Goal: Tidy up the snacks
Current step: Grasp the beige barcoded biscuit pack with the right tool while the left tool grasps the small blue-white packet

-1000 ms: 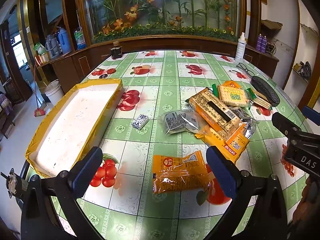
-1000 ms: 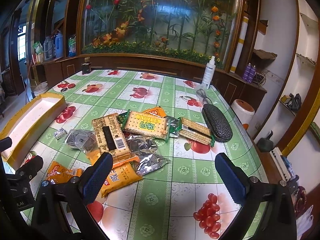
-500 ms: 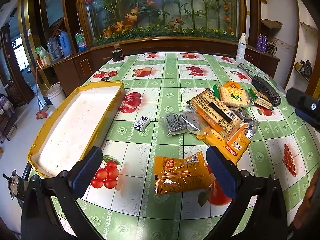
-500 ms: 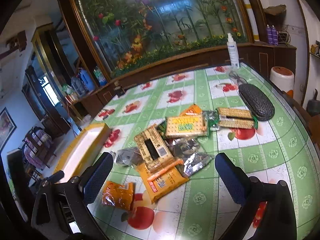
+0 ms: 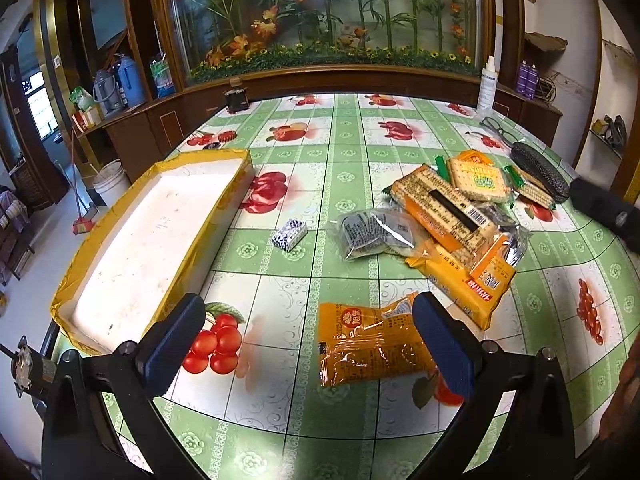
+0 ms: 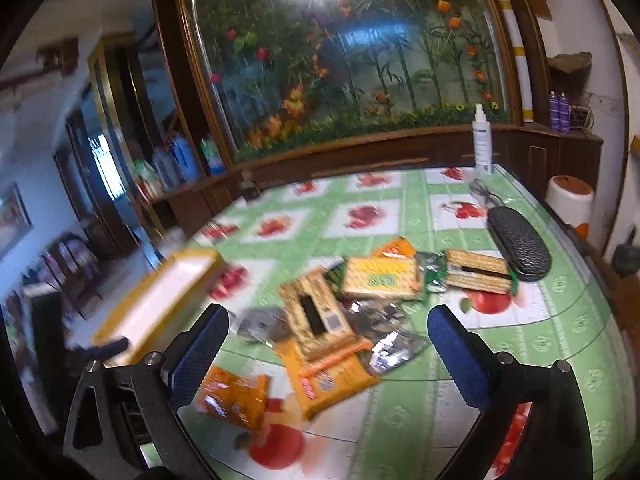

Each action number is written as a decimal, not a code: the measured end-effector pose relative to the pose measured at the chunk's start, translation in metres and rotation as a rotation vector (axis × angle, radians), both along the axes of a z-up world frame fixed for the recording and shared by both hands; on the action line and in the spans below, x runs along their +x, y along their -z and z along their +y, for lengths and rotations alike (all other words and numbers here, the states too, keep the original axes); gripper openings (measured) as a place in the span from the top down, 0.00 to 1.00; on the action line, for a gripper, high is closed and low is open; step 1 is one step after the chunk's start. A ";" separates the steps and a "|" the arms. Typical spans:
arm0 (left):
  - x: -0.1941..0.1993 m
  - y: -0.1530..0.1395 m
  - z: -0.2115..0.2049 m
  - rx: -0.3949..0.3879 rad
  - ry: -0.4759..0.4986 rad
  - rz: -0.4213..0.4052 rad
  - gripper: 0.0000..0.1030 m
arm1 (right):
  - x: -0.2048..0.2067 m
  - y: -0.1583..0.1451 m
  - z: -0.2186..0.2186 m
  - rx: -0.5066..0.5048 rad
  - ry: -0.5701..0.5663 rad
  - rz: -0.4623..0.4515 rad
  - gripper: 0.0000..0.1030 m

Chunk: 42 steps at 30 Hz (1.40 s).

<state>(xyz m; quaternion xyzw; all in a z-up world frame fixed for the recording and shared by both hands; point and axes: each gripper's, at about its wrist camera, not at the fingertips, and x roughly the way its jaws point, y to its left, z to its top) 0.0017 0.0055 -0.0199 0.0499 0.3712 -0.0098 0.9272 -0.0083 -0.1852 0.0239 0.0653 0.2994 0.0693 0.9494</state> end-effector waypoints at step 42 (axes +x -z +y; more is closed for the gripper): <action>0.126 0.048 0.032 0.045 0.212 0.173 0.56 | 0.120 0.077 0.045 -0.066 -0.263 0.232 0.26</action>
